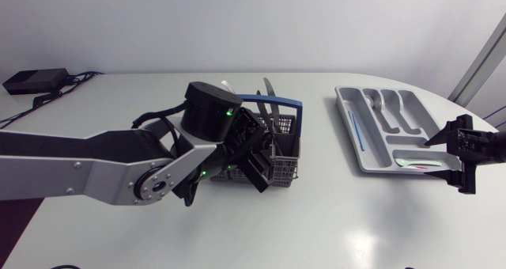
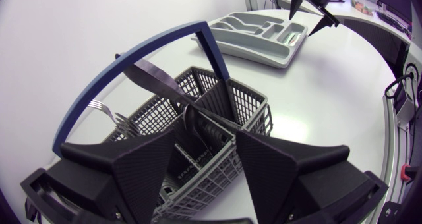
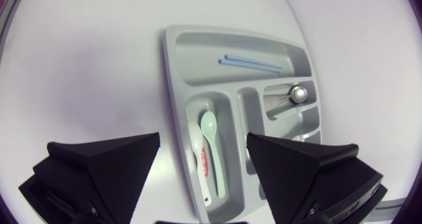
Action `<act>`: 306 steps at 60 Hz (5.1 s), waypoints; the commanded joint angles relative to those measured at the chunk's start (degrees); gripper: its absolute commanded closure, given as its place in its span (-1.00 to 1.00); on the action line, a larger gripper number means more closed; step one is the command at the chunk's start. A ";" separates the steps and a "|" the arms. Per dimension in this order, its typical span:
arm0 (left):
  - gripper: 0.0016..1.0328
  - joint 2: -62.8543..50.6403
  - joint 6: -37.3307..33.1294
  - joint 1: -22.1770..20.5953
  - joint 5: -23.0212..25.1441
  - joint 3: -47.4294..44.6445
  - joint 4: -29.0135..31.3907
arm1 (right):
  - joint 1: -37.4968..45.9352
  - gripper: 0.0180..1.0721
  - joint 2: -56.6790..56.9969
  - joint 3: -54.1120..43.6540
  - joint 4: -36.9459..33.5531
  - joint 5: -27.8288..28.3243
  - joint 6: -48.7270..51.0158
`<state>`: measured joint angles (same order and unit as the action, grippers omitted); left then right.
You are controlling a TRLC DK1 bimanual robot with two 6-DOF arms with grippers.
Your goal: Sort the cutlery from the basket into the organizer compartments.
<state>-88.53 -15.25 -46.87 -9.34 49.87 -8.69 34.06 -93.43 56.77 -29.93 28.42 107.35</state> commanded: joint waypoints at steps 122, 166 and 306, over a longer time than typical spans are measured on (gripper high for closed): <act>0.93 -13.60 -4.62 2.14 -0.50 7.97 -7.04 | -37.32 -0.90 31.73 -26.28 7.78 6.03 -52.86; 0.93 9.52 3.64 1.43 -0.41 0.32 -9.07 | -46.63 -0.90 42.80 -26.10 13.59 6.91 -69.12; 0.18 12.68 23.33 4.33 3.89 9.28 1.31 | -68.52 0.86 18.72 -4.48 24.31 -8.74 -93.11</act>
<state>-77.25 6.94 -43.07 -5.87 57.19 -6.55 -34.09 -73.91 51.81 -4.99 19.49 14.57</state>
